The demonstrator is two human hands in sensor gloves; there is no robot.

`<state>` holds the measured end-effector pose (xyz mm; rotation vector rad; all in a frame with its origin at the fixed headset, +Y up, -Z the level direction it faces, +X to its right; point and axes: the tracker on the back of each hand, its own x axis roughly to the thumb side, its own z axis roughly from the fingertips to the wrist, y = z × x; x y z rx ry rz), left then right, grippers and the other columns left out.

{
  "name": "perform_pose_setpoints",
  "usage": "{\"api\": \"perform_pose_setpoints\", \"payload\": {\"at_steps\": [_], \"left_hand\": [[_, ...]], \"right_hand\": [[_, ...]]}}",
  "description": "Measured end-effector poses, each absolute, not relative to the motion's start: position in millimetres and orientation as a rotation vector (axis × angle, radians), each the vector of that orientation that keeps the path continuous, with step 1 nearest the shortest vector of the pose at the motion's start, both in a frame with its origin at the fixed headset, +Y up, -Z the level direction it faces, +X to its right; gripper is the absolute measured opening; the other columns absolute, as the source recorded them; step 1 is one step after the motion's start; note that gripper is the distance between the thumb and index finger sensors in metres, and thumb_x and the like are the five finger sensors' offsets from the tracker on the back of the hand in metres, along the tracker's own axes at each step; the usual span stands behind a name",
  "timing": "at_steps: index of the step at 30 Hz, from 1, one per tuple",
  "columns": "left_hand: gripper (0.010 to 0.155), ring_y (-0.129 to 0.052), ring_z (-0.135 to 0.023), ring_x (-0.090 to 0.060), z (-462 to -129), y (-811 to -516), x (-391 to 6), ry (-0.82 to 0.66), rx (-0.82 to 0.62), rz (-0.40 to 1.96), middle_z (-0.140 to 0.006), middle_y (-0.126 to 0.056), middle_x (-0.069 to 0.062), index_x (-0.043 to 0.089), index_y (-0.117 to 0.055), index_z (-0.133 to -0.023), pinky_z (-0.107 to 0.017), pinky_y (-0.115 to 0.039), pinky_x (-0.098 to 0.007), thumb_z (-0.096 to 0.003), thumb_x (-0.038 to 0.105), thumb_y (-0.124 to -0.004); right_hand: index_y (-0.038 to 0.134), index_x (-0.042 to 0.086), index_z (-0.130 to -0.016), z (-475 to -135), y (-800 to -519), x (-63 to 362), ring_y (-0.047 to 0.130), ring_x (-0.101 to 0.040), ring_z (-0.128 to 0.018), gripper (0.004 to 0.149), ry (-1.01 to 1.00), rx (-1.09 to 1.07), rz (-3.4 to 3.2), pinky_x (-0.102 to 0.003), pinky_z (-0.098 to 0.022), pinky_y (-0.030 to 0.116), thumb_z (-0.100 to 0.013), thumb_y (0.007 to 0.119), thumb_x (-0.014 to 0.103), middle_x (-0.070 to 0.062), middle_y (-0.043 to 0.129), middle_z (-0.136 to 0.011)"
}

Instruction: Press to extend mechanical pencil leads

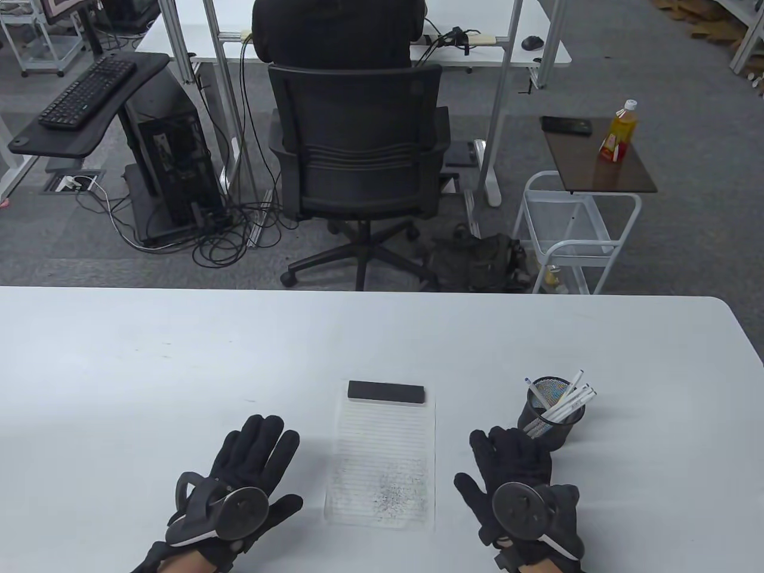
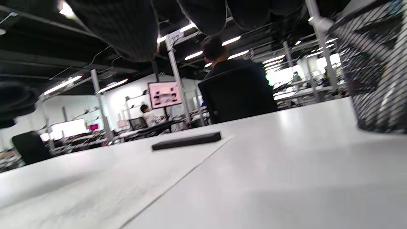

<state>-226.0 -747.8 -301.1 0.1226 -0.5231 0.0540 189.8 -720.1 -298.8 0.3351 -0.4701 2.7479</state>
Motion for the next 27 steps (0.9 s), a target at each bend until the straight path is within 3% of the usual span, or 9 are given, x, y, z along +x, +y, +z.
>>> {"api": "perform_pose_setpoints", "payload": {"at_steps": [4, 10, 16, 27], "left_hand": [[0.092, -0.028, -0.112, -0.048, -301, -749, -228, -0.507, 0.112, 0.062, -0.120, -0.019, -0.012, 0.026, -0.021, -0.114, -0.077, -0.039, -0.065, -0.0437, 0.067, -0.065], [0.092, -0.029, -0.111, -0.048, -300, -745, -230, -0.502, 0.126, 0.059, -0.120, -0.020, -0.012, 0.025, -0.022, -0.114, -0.077, -0.039, -0.065, -0.0439, 0.067, -0.065], [0.092, -0.030, -0.111, -0.049, -300, -744, -232, -0.494, 0.130, 0.062, -0.120, -0.020, -0.013, 0.025, -0.022, -0.114, -0.077, -0.039, -0.065, -0.0441, 0.066, -0.065], [0.091, -0.030, -0.111, -0.048, -301, -746, -232, -0.496, 0.112, 0.060, -0.120, -0.021, -0.013, 0.025, -0.022, -0.114, -0.077, -0.040, -0.065, -0.0443, 0.066, -0.065]], "right_hand": [[0.067, 0.004, -0.106, -317, -699, 215, 0.056, -0.060, -0.090, 0.068, -0.530, 0.112, 2.778, -0.079, -0.067, 0.041, -0.054, 0.090, 0.041, -0.028, 0.061, -0.102], [0.071, 0.006, -0.104, -368, -678, 225, 0.065, -0.056, -0.083, 0.066, -0.395, -0.146, 2.990, -0.071, -0.064, 0.056, -0.052, 0.092, 0.041, -0.025, 0.068, -0.097], [0.083, 0.005, -0.095, -405, -684, 225, 0.074, -0.050, -0.078, 0.059, -0.261, -0.345, 3.154, -0.067, -0.062, 0.063, -0.051, 0.092, 0.042, -0.021, 0.079, -0.089], [0.094, -0.002, -0.079, -418, -690, 221, 0.088, -0.043, -0.067, 0.045, -0.314, -0.340, 3.126, -0.063, -0.058, 0.072, -0.052, 0.092, 0.034, -0.020, 0.094, -0.073]]}}
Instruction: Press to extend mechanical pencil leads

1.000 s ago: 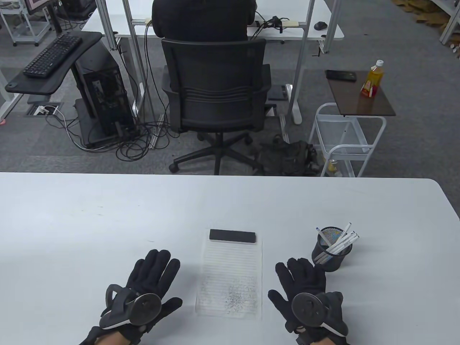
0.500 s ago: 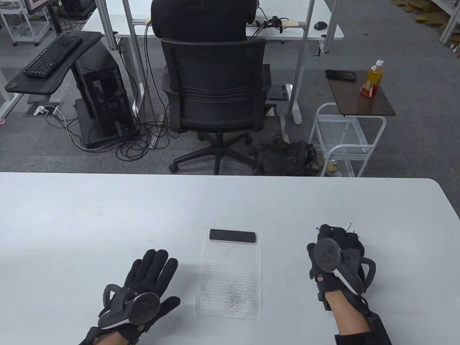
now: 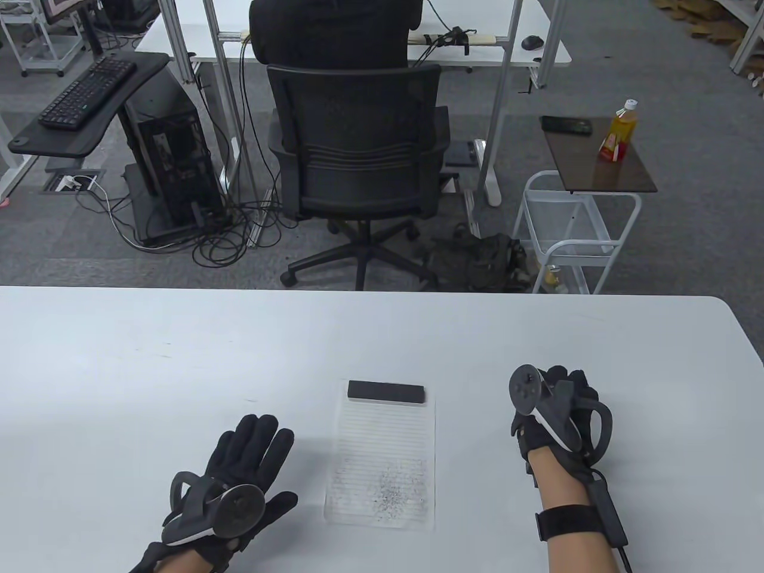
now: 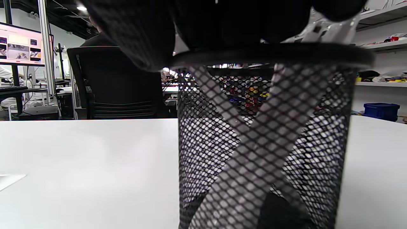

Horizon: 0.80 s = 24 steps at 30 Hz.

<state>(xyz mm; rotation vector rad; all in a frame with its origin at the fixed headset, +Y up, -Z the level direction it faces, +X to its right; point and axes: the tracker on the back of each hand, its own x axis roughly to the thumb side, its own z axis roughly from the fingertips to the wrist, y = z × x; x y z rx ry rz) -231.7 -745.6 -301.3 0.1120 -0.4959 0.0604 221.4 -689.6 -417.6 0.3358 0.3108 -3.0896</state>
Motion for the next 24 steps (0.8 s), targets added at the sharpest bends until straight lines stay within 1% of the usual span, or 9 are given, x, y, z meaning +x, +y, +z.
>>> {"api": "perform_pose_setpoints", "payload": {"at_steps": [2, 4, 8, 10, 14, 21, 24], "left_hand": [[0.091, -0.030, -0.111, -0.048, -301, -746, -232, -0.496, 0.111, 0.061, -0.120, -0.021, -0.013, 0.025, -0.022, -0.114, -0.077, -0.040, -0.065, -0.0443, 0.066, -0.065], [0.091, -0.030, -0.111, -0.049, -301, -746, -231, -0.498, 0.107, 0.062, -0.120, -0.021, -0.013, 0.025, -0.022, -0.114, -0.077, -0.040, -0.065, -0.0443, 0.066, -0.065], [0.091, -0.030, -0.111, -0.048, -301, -747, -231, -0.499, 0.095, 0.065, -0.120, -0.021, -0.013, 0.025, -0.023, -0.114, -0.077, -0.040, -0.065, -0.0444, 0.066, -0.065], [0.091, -0.031, -0.111, -0.048, -301, -747, -230, -0.499, 0.094, 0.066, -0.120, -0.021, -0.013, 0.025, -0.023, -0.114, -0.077, -0.040, -0.065, -0.0445, 0.066, -0.064], [0.091, -0.031, -0.111, -0.048, -301, -747, -230, -0.497, 0.090, 0.068, -0.120, -0.021, -0.013, 0.025, -0.022, -0.114, -0.077, -0.040, -0.065, -0.0445, 0.066, -0.064], [0.091, -0.031, -0.111, -0.048, -301, -748, -230, -0.496, 0.086, 0.070, -0.120, -0.021, -0.013, 0.025, -0.022, -0.114, -0.077, -0.040, -0.065, -0.0446, 0.065, -0.064], [0.091, -0.030, -0.111, -0.048, -301, -748, -229, -0.499, 0.083, 0.072, -0.120, -0.021, -0.013, 0.025, -0.022, -0.114, -0.077, -0.040, -0.065, -0.0445, 0.065, -0.064]], "right_hand": [[0.095, -0.001, -0.079, -418, -690, 221, 0.088, -0.043, -0.067, 0.044, 0.320, 0.331, -3.087, -0.063, -0.057, 0.073, -0.053, 0.091, 0.034, -0.019, 0.094, -0.073], [0.093, 0.001, -0.081, -417, -690, 221, 0.088, -0.043, -0.067, 0.043, 0.346, 0.321, -3.089, -0.062, -0.058, 0.073, -0.053, 0.090, 0.033, -0.019, 0.092, -0.074], [0.093, 0.000, -0.081, -417, -691, 222, 0.089, -0.042, -0.066, 0.041, 0.371, 0.298, -3.101, -0.062, -0.057, 0.074, -0.053, 0.090, 0.031, -0.020, 0.093, -0.073], [0.092, 0.005, -0.082, -415, -688, 222, 0.088, -0.043, -0.068, 0.039, 0.416, 0.272, -3.085, -0.062, -0.058, 0.073, -0.053, 0.090, 0.031, -0.018, 0.091, -0.076], [0.091, 0.012, -0.084, -412, -676, 223, 0.083, -0.045, -0.074, 0.039, 0.500, 0.206, -3.088, -0.065, -0.060, 0.070, -0.053, 0.090, 0.035, -0.016, 0.086, -0.083], [0.088, 0.015, -0.086, -395, -635, 221, 0.080, -0.047, -0.079, 0.040, 0.788, 0.109, -3.190, -0.068, -0.062, 0.067, -0.053, 0.088, 0.037, -0.015, 0.082, -0.088], [0.087, 0.015, -0.086, -379, -613, 209, 0.080, -0.048, -0.083, 0.040, 0.927, -0.022, -3.282, -0.069, -0.063, 0.066, -0.053, 0.088, 0.037, -0.015, 0.082, -0.090]]}}
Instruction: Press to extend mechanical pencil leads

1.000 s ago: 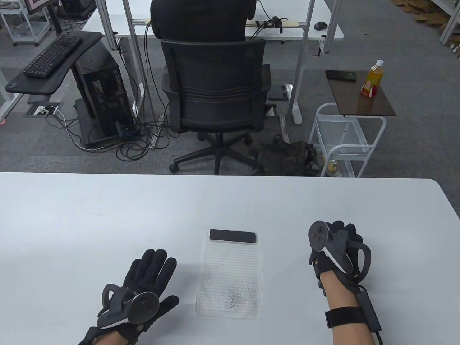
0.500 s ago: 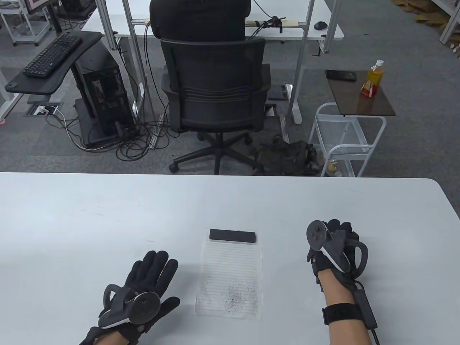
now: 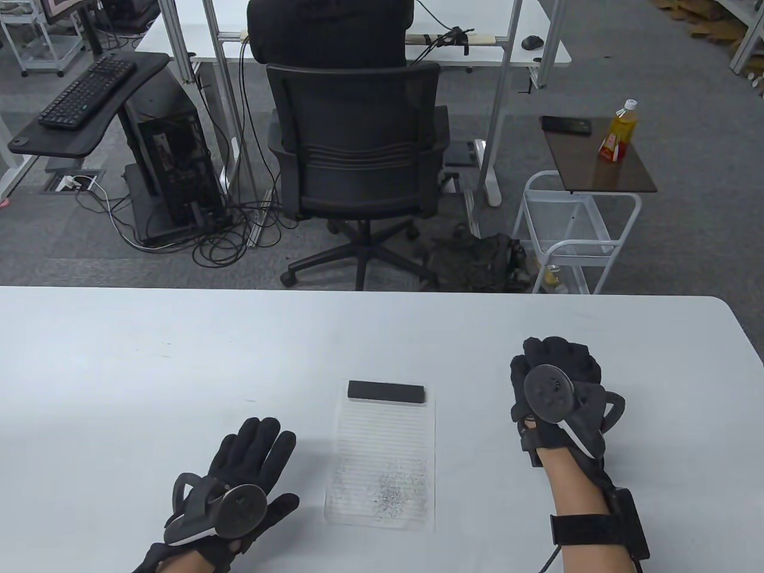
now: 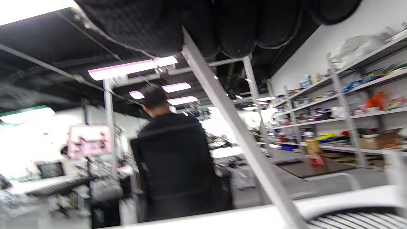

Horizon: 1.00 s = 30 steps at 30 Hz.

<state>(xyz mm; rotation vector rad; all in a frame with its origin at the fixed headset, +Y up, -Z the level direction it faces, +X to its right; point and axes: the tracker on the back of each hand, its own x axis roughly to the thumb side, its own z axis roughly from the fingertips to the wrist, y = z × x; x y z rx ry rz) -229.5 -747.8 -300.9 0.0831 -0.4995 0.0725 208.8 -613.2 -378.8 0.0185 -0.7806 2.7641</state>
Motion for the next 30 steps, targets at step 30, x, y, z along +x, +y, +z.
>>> {"api": "perform_pose_setpoints", "payload": {"at_steps": [30], "left_hand": [[0.090, -0.030, -0.111, -0.048, -301, -750, -230, -0.499, 0.079, 0.090, -0.120, -0.021, -0.013, 0.025, -0.023, -0.114, -0.077, -0.040, -0.065, -0.0447, 0.065, -0.063]], "right_hand": [[0.070, 0.012, -0.097, -383, -759, 162, 0.078, -0.047, -0.068, 0.042, -0.028, 0.230, 1.216, -0.069, -0.054, 0.069, -0.058, 0.065, 0.029, -0.020, 0.073, -0.087]]}}
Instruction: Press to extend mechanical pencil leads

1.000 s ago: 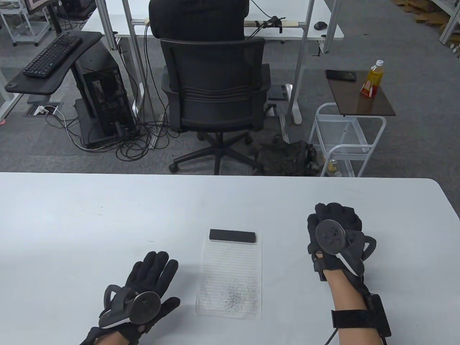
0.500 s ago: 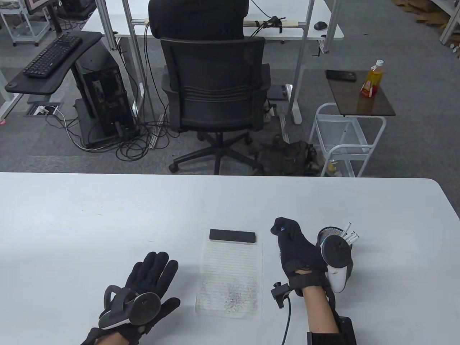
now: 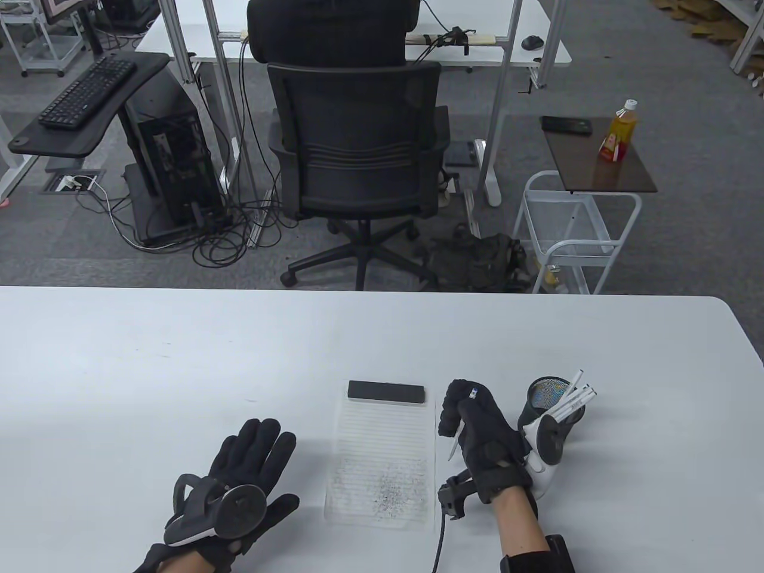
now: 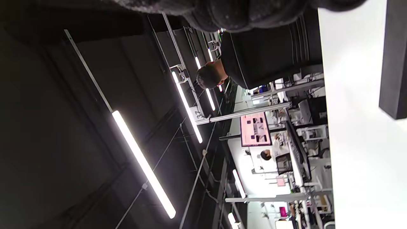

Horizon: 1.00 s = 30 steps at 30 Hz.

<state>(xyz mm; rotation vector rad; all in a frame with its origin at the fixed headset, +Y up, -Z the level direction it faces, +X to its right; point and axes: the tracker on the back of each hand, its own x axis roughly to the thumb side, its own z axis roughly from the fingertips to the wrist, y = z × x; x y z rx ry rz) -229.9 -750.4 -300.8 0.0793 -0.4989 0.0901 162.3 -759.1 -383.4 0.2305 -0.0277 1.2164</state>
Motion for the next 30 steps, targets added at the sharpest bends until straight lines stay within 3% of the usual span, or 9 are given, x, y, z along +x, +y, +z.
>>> {"api": "perform_pose_setpoints", "payload": {"at_steps": [2, 4, 6, 8, 12, 19, 22, 27, 30], "left_hand": [[0.090, -0.030, -0.111, -0.048, -301, -751, -230, -0.499, 0.077, 0.089, -0.120, -0.021, -0.013, 0.025, -0.023, -0.114, -0.077, -0.040, -0.065, -0.0446, 0.065, -0.063], [0.090, -0.030, -0.111, -0.048, -301, -750, -230, -0.497, 0.077, 0.087, -0.120, -0.021, -0.013, 0.025, -0.023, -0.114, -0.077, -0.040, -0.065, -0.0447, 0.065, -0.063], [0.090, -0.030, -0.111, -0.048, -301, -751, -230, -0.495, 0.077, 0.094, -0.120, -0.021, -0.013, 0.025, -0.023, -0.114, -0.077, -0.040, -0.065, -0.0446, 0.065, -0.063], [0.090, -0.030, -0.111, -0.048, -301, -751, -231, -0.493, 0.073, 0.092, -0.120, -0.021, -0.013, 0.025, -0.023, -0.114, -0.077, -0.040, -0.065, -0.0447, 0.065, -0.063], [0.090, -0.030, -0.111, -0.048, -301, -751, -231, -0.490, 0.072, 0.097, -0.120, -0.021, -0.013, 0.025, -0.023, -0.114, -0.077, -0.041, -0.064, -0.0447, 0.065, -0.063], [0.090, -0.030, -0.111, -0.048, -301, -751, -231, -0.491, 0.073, 0.099, -0.120, -0.021, -0.013, 0.025, -0.023, -0.114, -0.077, -0.041, -0.064, -0.0448, 0.065, -0.063], [0.090, -0.030, -0.111, -0.048, -301, -751, -231, -0.489, 0.073, 0.093, -0.120, -0.022, -0.013, 0.024, -0.023, -0.114, -0.077, -0.041, -0.064, -0.0448, 0.065, -0.063], [0.090, -0.031, -0.111, -0.048, -301, -751, -232, -0.487, 0.068, 0.094, -0.120, -0.022, -0.013, 0.025, -0.023, -0.114, -0.077, -0.041, -0.065, -0.0447, 0.065, -0.063], [0.090, -0.030, -0.111, -0.048, -302, -751, -232, -0.486, 0.070, 0.102, -0.120, -0.021, -0.013, 0.025, -0.023, -0.114, -0.077, -0.041, -0.065, -0.0448, 0.065, -0.063]], "right_hand": [[0.065, 0.022, -0.101, -383, -763, 159, 0.072, -0.053, -0.081, 0.042, 0.050, 0.263, 1.186, -0.082, -0.061, 0.054, -0.061, 0.061, 0.033, -0.022, 0.068, -0.096], [0.064, 0.029, -0.103, -383, -766, 156, 0.073, -0.054, -0.082, 0.041, 0.094, 0.298, 1.140, -0.085, -0.063, 0.046, -0.062, 0.061, 0.035, -0.022, 0.068, -0.097], [0.066, 0.029, -0.103, -382, -770, 152, 0.078, -0.050, -0.072, 0.042, 0.084, 0.282, 1.119, -0.083, -0.061, 0.053, -0.062, 0.061, 0.037, -0.019, 0.073, -0.091], [0.067, 0.025, -0.103, -381, -773, 148, 0.076, -0.046, -0.063, 0.052, 0.094, 0.284, 1.097, -0.077, -0.057, 0.060, -0.061, 0.060, 0.054, -0.017, 0.073, -0.085], [0.078, 0.011, -0.091, -380, -780, 144, 0.079, -0.042, -0.054, 0.070, 0.082, 0.271, 1.033, -0.068, -0.049, 0.067, -0.058, 0.057, 0.068, -0.015, 0.079, -0.075], [0.088, 0.009, -0.071, -382, -787, 142, 0.084, -0.037, -0.039, 0.061, 0.061, 0.227, 0.974, -0.064, -0.038, 0.074, -0.059, 0.060, 0.062, -0.011, 0.087, -0.055], [0.088, 0.008, -0.069, -382, -789, 143, 0.085, -0.035, -0.033, 0.059, 0.019, 0.192, 0.977, -0.061, -0.034, 0.078, -0.058, 0.060, 0.059, -0.010, 0.088, -0.051], [0.087, 0.008, -0.070, -384, -793, 142, 0.084, -0.035, -0.035, 0.067, 0.021, 0.214, 0.916, -0.061, -0.036, 0.077, -0.057, 0.057, 0.067, -0.010, 0.088, -0.052], [0.086, 0.008, -0.070, -384, -793, 141, 0.084, -0.036, -0.035, 0.061, 0.025, 0.234, 0.913, -0.062, -0.036, 0.076, -0.058, 0.059, 0.061, -0.011, 0.087, -0.052]]}}
